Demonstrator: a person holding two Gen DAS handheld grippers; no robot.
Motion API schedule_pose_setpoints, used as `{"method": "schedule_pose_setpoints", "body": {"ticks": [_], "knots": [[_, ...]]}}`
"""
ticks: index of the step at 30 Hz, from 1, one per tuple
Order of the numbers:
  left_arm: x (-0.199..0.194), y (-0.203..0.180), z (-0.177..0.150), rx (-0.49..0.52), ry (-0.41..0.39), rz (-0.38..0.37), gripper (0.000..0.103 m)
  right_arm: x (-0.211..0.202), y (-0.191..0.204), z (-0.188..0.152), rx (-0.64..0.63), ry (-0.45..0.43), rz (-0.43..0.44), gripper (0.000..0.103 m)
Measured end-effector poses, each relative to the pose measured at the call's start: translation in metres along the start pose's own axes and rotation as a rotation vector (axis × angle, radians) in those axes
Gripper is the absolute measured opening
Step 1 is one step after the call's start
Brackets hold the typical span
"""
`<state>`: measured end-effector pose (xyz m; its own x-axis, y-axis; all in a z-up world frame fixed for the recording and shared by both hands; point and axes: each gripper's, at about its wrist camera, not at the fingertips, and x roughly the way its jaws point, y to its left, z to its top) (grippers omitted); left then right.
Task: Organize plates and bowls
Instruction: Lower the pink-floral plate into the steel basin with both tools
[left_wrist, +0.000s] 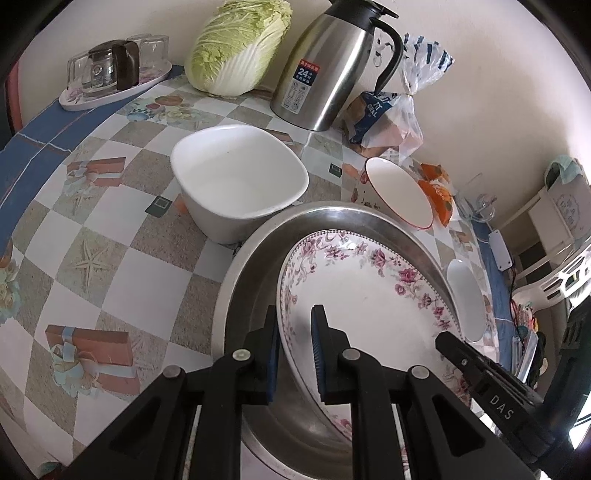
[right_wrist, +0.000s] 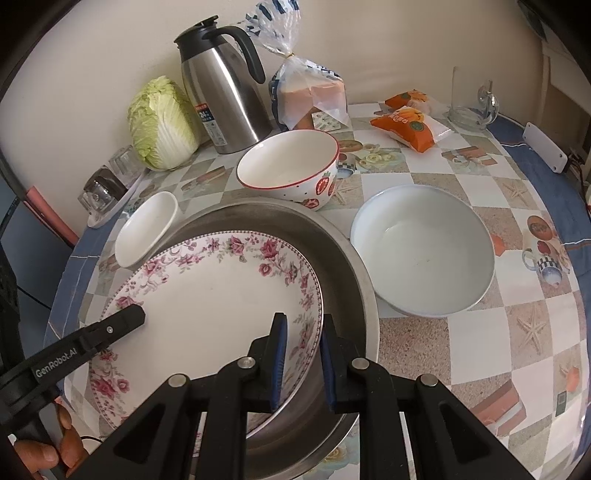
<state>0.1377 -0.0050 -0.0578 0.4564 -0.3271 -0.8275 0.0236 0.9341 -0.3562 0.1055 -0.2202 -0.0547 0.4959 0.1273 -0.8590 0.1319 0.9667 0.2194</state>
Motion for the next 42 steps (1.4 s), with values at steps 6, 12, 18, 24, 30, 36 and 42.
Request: {"method": "schedule_pose_setpoints", "body": {"ticks": [6,12,18,24,30,36,42], "knots": [[0.004,-0.004,0.0,0.023,0.009,0.025,0.015,0.002,0.001,0.001,-0.003,-0.004,-0.009,0.019],[0.008,-0.005,0.0,0.033,0.022,0.039,0.015,0.004,0.001,0.002,-0.001,0.003,-0.012,0.019],[0.014,-0.004,-0.002,0.023,0.051,0.037,0.016,0.005,0.0,0.001,0.0,0.01,-0.017,0.019],[0.017,-0.005,-0.003,0.027,0.067,0.044,0.018,0.009,0.002,0.0,-0.028,0.022,-0.044,0.019],[0.02,-0.003,-0.004,0.02,0.08,0.072,0.018,0.011,0.004,-0.002,-0.048,0.035,-0.047,0.019],[0.02,-0.004,-0.005,0.026,0.078,0.087,0.019,0.014,0.007,-0.004,-0.079,0.045,-0.064,0.019],[0.021,-0.005,-0.005,0.031,0.076,0.104,0.02,0.015,0.011,-0.006,-0.12,0.047,-0.092,0.019]]}}
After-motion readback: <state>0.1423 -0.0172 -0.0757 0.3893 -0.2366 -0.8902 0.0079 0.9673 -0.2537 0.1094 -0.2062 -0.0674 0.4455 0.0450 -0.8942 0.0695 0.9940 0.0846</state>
